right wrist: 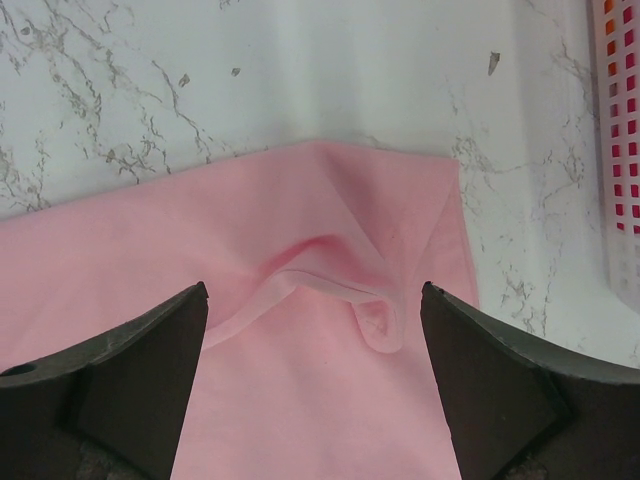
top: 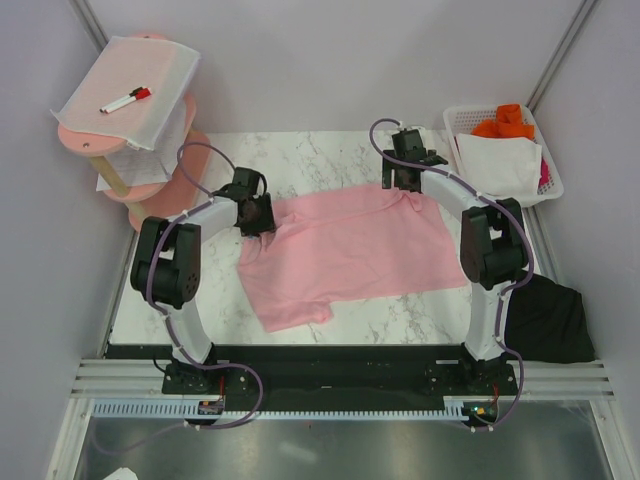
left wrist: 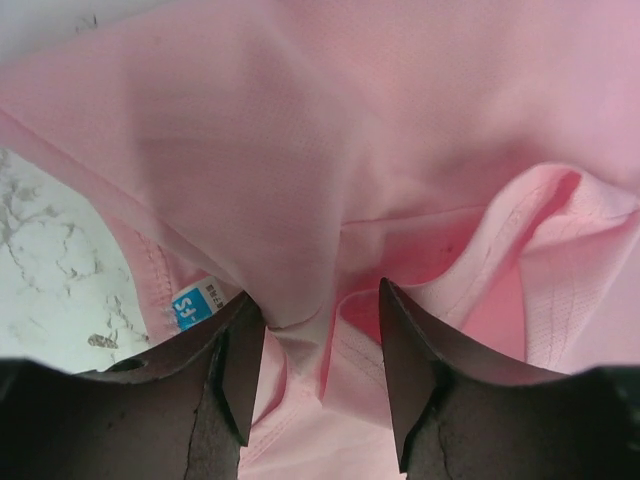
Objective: Fold and stack the t-shirts
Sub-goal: Fold the flattened tshirt in 1/3 of the way
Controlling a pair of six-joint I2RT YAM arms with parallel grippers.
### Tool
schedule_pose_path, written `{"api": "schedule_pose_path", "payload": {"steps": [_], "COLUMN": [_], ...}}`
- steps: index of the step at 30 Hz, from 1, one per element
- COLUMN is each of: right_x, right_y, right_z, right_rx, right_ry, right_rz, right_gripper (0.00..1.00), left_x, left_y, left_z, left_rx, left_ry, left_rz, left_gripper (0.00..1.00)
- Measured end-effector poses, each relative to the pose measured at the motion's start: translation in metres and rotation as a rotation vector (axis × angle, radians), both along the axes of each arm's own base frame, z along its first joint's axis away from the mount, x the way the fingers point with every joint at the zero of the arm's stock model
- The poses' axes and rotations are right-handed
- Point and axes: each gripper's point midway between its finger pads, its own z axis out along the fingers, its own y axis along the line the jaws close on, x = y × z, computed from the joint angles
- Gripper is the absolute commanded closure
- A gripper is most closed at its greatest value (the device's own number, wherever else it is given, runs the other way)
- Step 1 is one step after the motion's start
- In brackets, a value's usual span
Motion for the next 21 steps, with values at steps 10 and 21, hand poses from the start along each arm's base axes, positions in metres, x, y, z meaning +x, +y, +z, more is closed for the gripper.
{"api": "schedule_pose_path", "payload": {"steps": [10, 21], "right_x": [-0.001, -0.002], "right_y": [0.006, 0.014], "right_z": [-0.015, -0.036], "right_rx": [0.018, 0.025], "right_ry": [0.034, 0.075], "right_rz": [0.023, 0.043], "right_gripper": [0.05, 0.05], "left_x": [-0.025, -0.027], "left_y": [-0.014, 0.004], "left_z": [0.013, 0.041], "left_rx": [-0.054, 0.018], "left_ry": [-0.018, -0.071], "left_rz": [-0.053, 0.009], "left_gripper": [0.57, 0.21]}}
